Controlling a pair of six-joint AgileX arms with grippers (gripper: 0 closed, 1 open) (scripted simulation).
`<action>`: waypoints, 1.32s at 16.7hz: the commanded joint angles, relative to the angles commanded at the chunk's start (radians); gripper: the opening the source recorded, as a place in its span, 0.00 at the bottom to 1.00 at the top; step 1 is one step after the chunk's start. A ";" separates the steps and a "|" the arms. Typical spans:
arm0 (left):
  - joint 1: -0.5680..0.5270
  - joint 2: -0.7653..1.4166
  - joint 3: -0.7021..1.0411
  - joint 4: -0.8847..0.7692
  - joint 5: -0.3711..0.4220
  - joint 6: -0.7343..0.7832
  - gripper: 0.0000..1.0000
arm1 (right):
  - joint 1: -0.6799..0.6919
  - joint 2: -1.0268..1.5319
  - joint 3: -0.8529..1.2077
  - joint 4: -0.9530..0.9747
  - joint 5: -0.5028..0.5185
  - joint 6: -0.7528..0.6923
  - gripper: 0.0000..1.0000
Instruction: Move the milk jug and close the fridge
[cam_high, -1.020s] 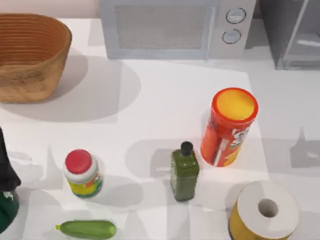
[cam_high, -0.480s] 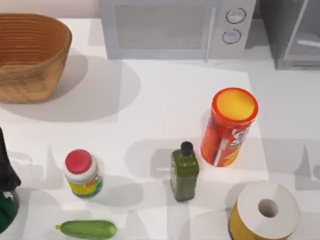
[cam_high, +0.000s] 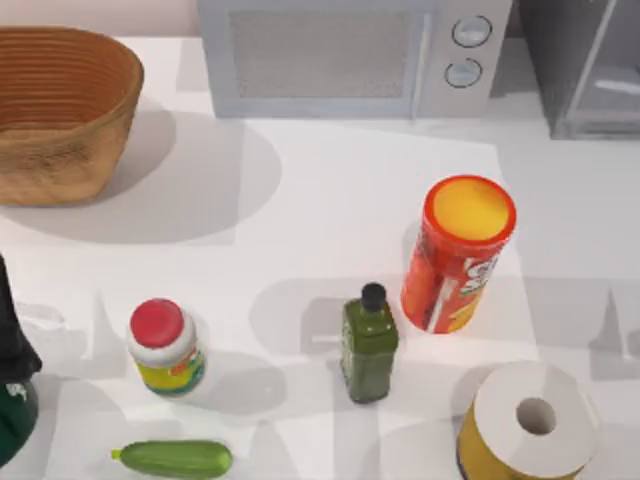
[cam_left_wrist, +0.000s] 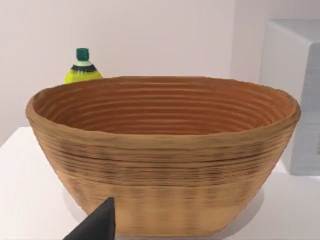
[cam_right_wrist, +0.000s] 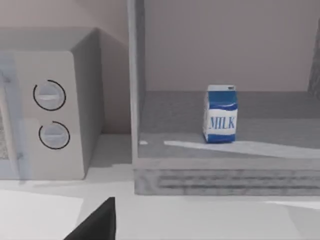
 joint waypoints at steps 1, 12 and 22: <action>0.000 0.000 0.000 0.000 0.000 0.000 1.00 | -0.001 -0.028 0.023 -0.043 0.001 -0.001 1.00; 0.000 0.000 0.000 0.000 0.000 0.000 1.00 | 0.017 -0.532 0.439 -0.973 -0.011 -0.008 1.00; 0.000 0.000 0.000 0.000 0.000 0.000 1.00 | 0.006 -0.763 0.625 -1.406 0.004 -0.010 1.00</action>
